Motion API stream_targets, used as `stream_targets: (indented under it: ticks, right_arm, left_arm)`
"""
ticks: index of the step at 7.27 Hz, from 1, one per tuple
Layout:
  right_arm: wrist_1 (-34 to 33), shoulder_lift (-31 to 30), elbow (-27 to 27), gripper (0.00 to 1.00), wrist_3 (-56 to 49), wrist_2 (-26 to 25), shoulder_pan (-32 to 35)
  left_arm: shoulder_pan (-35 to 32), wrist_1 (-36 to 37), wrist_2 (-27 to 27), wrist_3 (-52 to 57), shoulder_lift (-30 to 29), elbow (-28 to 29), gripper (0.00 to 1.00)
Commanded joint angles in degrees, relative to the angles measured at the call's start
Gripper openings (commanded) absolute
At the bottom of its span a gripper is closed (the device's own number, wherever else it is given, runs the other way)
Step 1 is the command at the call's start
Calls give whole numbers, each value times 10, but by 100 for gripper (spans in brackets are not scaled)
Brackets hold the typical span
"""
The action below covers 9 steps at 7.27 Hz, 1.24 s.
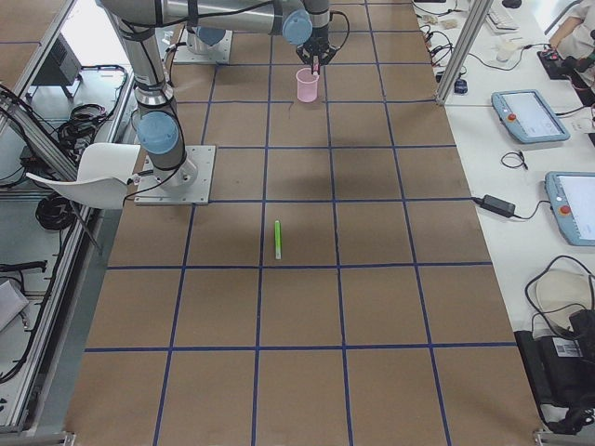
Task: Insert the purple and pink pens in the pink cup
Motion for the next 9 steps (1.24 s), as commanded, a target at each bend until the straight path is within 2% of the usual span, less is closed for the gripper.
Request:
stream_targets:
  ticks: [1, 4, 5, 6, 7, 8, 9]
  right_arm:
    - [-19, 43, -5, 11, 41, -73, 75]
    - [-20, 74, -13, 17, 57, -102, 107]
    - [-25, 82, -14, 21, 55, -101, 108]
    - [-32, 88, -15, 30, 54, -102, 107]
    - [-33, 84, -16, 71, 52, -98, 106]
    - [-33, 82, -18, 100, 47, -95, 98]
    - [-32, 77, -31, 100, 47, -96, 91]
  left_arm:
    - [0, 3, -1, 2, -1, 1, 0]
    - [0, 3, -1, 1, -1, -4, 0]
    - [0, 3, -2, 1, -1, -4, 0]
    - [-3, 4, -2, -2, -1, -1, 0]
    - [-5, 9, -5, -2, 0, 1, 0]
    - [-7, 21, -6, -4, 3, 2, 0]
    - [-16, 22, -5, -6, 11, 3, 0]
